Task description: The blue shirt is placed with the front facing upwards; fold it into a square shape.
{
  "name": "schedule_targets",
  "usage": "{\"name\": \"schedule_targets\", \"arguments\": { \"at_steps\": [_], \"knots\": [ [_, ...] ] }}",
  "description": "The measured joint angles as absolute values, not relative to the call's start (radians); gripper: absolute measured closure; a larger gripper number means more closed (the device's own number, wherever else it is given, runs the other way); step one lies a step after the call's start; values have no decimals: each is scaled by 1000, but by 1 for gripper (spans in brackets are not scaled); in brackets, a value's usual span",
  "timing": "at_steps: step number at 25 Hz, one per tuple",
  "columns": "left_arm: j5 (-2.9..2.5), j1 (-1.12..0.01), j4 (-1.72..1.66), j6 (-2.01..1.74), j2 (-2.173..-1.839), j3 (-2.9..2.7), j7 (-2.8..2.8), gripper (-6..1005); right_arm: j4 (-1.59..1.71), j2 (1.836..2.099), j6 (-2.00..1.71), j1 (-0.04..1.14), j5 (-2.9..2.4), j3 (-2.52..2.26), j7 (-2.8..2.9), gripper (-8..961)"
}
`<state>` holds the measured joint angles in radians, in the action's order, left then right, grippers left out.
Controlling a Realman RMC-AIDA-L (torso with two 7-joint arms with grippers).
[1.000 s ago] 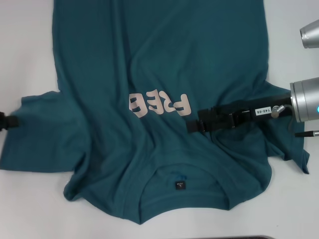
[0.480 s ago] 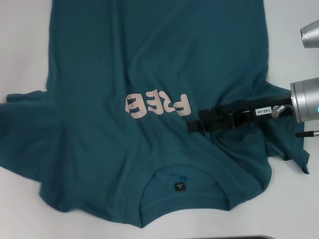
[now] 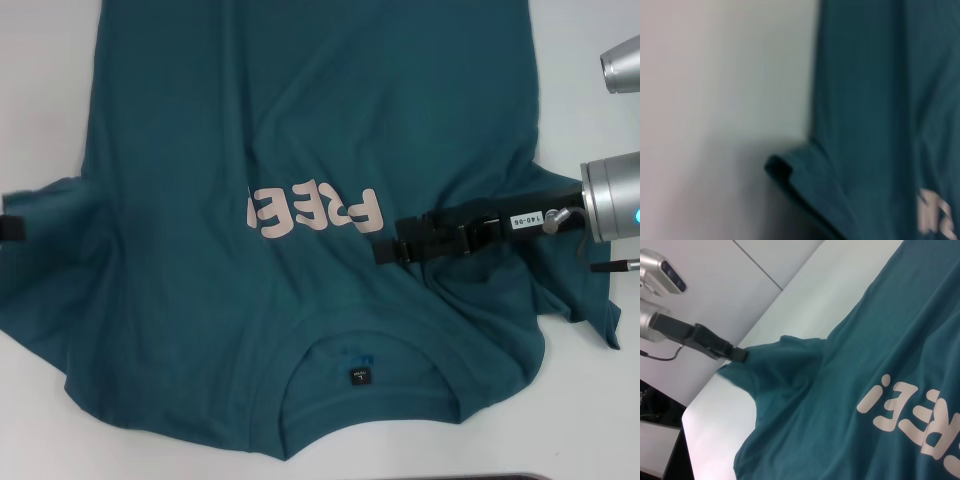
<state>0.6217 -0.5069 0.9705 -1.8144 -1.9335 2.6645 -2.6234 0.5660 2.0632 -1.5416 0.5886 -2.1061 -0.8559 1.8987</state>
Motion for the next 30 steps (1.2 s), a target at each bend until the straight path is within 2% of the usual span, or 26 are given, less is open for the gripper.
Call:
{"name": "schedule_targets", "arguments": {
  "at_steps": [5, 12, 20, 30],
  "knots": [
    [623, -545, 967, -1879, -1939, 2665, -2634, 980, 565, 2064, -1542, 589, -2106, -856, 1899, 79],
    [624, -601, 927, -1880, -1968, 2669, -2650, 979, 565, 2066, -1542, 590, -2106, -856, 1899, 81],
    [626, -652, 875, -1787, -2030, 2674, -2655, 974, 563, 2066, -1542, 591, -2106, -856, 1899, 83],
    [675, -683, 727, -1657, -2025, 2659, -2644, 973, 561, 2067, -1542, 589, -2106, -856, 1897, 85]
  ]
}}
